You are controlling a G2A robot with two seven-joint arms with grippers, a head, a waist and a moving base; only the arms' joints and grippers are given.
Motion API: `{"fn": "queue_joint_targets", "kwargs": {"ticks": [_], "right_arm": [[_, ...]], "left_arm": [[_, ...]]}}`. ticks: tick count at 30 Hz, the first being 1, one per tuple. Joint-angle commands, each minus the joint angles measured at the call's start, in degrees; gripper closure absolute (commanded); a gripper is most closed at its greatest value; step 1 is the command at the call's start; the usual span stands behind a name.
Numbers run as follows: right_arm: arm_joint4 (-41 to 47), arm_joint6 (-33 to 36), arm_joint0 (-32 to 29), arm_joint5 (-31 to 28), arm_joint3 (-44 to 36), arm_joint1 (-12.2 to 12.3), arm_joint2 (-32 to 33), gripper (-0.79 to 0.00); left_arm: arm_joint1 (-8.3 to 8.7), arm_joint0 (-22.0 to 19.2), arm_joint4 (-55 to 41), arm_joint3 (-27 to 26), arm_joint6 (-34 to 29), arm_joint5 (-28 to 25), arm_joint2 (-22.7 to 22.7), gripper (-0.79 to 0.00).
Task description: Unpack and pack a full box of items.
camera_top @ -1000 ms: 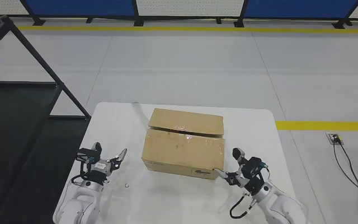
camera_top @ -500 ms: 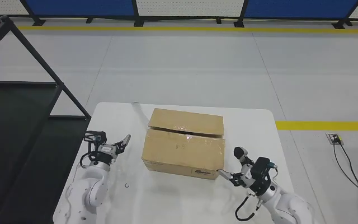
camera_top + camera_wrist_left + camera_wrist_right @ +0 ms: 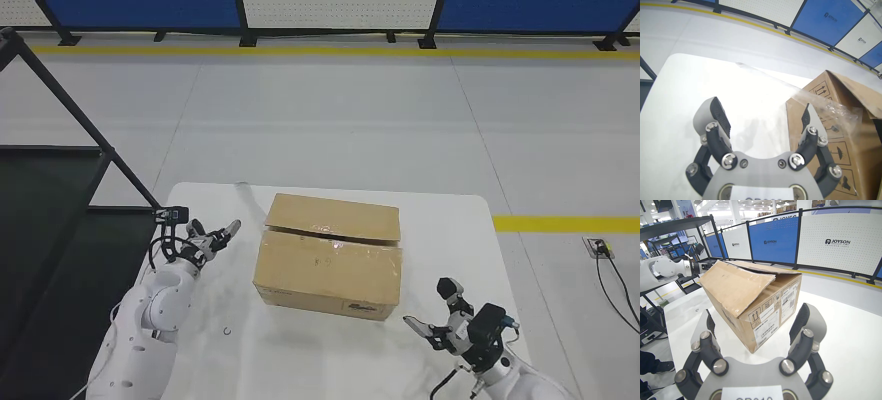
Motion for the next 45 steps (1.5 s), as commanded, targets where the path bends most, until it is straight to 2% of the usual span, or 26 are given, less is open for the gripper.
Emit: {"fn": "queue_joint_targets", "kwargs": {"ticks": [1, 4, 7, 10, 15, 18, 28, 32, 34, 36, 42, 45], "right_arm": [[0.0, 0.0, 0.0, 0.0, 0.0, 0.0, 0.0, -0.785], [0.0, 0.0, 0.0, 0.0, 0.0, 0.0, 0.0, -0.785], [-0.5, 0.7, -0.1, 0.9, -0.9, 0.0, -0.6, -0.785], [-1.0, 0.5, -0.3, 1.1, -1.1, 0.0, -1.0, -0.785], [-1.6, -0.3, -1.0, 1.7, -0.9, 0.0, -1.0, -0.785], [-1.4, -0.8, -1.6, 1.8, -0.6, 0.0, -0.7, -0.785], [-0.9, -0.7, -2.3, 2.4, -0.1, 0.0, -1.0, -0.785], [-1.1, -0.1, -1.5, 2.3, 0.1, 0.0, -1.8, -0.785], [-1.3, 0.2, -1.3, 2.5, 0.2, 0.0, -2.1, -0.785], [-1.2, 0.4, -1.0, 2.7, 0.6, 0.0, -2.3, -0.785], [-1.2, 0.4, -0.9, 3.0, 1.0, 0.0, -2.5, -0.785], [-1.2, 0.2, -1.4, 3.4, 0.7, 0.0, -2.3, -0.785]], "left_arm": [[-0.24, 0.4, -5.1, 0.1, -2.2, 0.1, -0.2, -0.785], [-0.54, -1.6, -16.3, 1.5, -9.5, 1.4, -1.3, -0.785], [-0.94, -4.9, -29.2, 5.7, -18.3, 1.7, -1.9, -0.785], [-1.21, -9.7, -44.6, 13.5, -28.4, 1.2, -3.5, -0.785], [-1.56, -17.2, -57.0, 26.8, -35.0, 1.6, -4.4, -0.785], [-1.82, -21.0, -61.1, 33.4, -39.6, 4.1, -3.6, -0.785], [-1.82, -21.0, -61.1, 33.4, -39.6, 4.1, -3.6, -0.785], [-2.48, -19.5, -61.1, 31.5, -32.9, 5.5, -1.9, -0.785], [-3.02, -19.4, -63.2, 31.6, -32.2, 6.5, -0.9, -0.785], [-3.5, -19.5, -62.1, 32.0, -27.5, 5.4, 0.5, -0.785], [-5.56, -21.9, -68.0, 36.5, -20.0, 2.5, 2.9, -0.785], [-6.46, -23.6, -70.2, 39.3, -18.3, 0.7, 4.0, -0.785]]}}
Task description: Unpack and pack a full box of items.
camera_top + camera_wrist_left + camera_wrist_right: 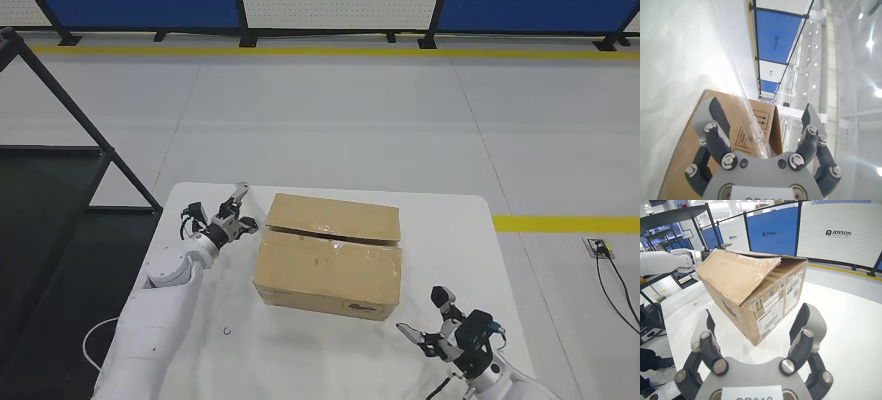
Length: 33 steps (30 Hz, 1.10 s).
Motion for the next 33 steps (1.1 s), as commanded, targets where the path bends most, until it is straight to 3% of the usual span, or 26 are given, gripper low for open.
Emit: {"fn": "queue_joint_targets", "kwargs": {"ticks": [1, 8, 15, 25, 33], "right_arm": [[0.0, -0.2, -0.4, 0.3, -0.2, 0.0, 0.1, -0.785], [0.2, -1.0, -1.7, 0.7, -0.3, 0.1, 1.0, -0.785], [0.2, -1.5, -2.7, 0.9, -0.6, 0.2, 1.5, -0.785], [0.0, -1.4, -2.9, 0.6, -1.0, 0.3, 1.6, -0.785], [-0.4, -1.5, -3.0, 0.2, -1.1, 0.4, 1.7, -0.785]], "left_arm": [[-0.51, -1.1, -0.8, 1.9, 0.7, -1.0, 0.8, -0.785], [-2.34, -4.7, -2.0, 8.3, 1.3, -3.4, 3.7, -0.785], [-3.42, -5.7, -5.2, 11.7, 3.4, -8.9, 3.7, -0.785], [-3.82, -5.1, -8.6, 11.5, 6.9, -17.8, 2.1, -0.785], [-3.03, -3.2, -9.9, 8.7, 8.6, -20.7, 0.0, -0.785]]}}
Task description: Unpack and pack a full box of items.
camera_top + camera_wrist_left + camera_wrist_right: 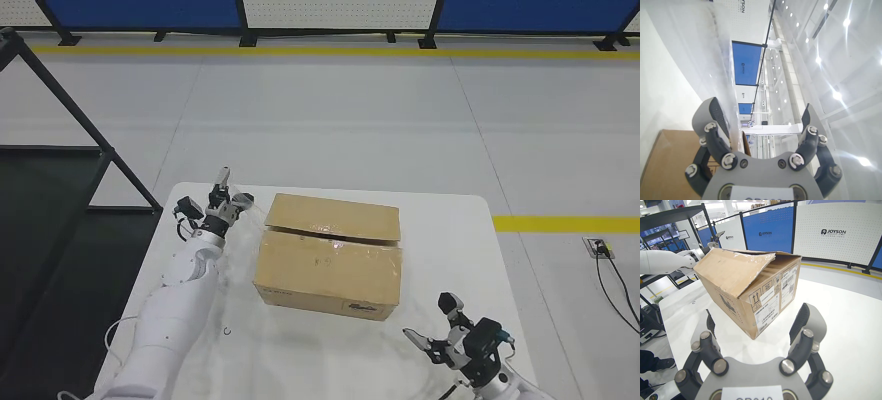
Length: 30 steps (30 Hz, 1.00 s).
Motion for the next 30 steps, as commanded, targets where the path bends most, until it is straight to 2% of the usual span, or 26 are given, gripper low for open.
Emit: {"fn": "queue_joint_targets", "kwargs": {"ticks": [1, 19, 30], "right_arm": [[-0.1, -0.1, 0.0, -0.1, -0.1, 0.0, 0.0, -0.785], [-1.1, 0.1, 0.9, -1.5, 0.0, 0.2, -0.4, -0.785], [-1.9, 1.4, 1.8, -2.2, -0.8, 0.4, -0.7, -0.785]], "left_arm": [[0.4, 0.4, -0.2, -0.8, -0.1, 0.1, -0.8, -0.785], [4.37, 7.5, -2.6, -9.8, 1.2, 0.2, -9.5, -0.785], [5.67, 16.3, -4.2, -19.7, 5.2, 1.1, -13.6, -0.785]]}}
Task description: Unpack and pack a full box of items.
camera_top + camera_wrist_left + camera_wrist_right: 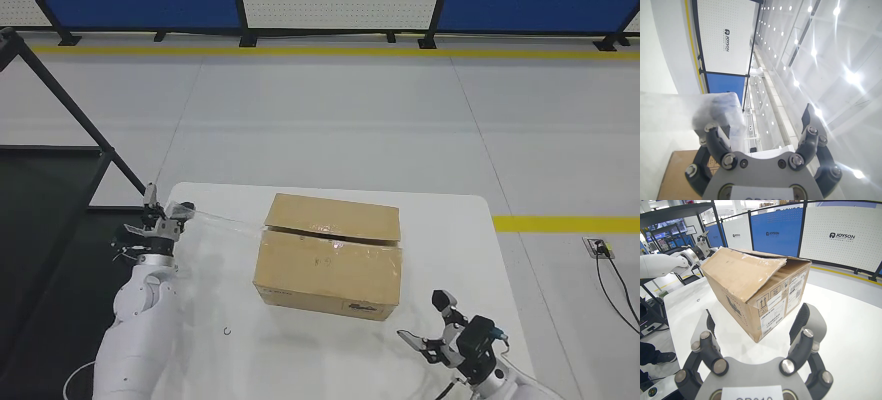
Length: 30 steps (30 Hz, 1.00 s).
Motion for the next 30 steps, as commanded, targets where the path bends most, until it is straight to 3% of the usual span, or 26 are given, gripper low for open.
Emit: {"fn": "queue_joint_targets", "kwargs": {"ticks": [1, 6, 17, 20, 30], "right_arm": [[-0.2, 0.5, 0.2, -0.1, -0.3, 0.0, 0.0, -0.785], [-0.7, 1.6, 0.7, -0.6, -1.0, 0.1, -0.4, -0.785], [-1.6, 4.1, 2.1, -1.4, -2.1, 0.3, -0.8, -0.785], [-1.9, 4.7, 2.6, -1.7, -2.5, 0.4, -1.1, -0.785], [-1.9, 6.0, 3.6, -2.3, -2.6, 0.6, -1.4, -0.785]], "left_arm": [[0.16, 1.9, 0.0, -2.0, 1.3, 0.4, -0.6, -0.785], [0.58, 6.9, 1.5, -8.1, 4.7, 2.7, -1.9, -0.785], [0.58, 7.0, 1.4, -8.2, 4.8, 2.9, -1.9, -0.785], [0.65, 7.7, 0.5, -9.0, 5.9, 5.5, -2.3, -0.785], [1.29, 8.1, 1.5, -5.1, 8.5, 7.2, -4.1, -0.785]]}}
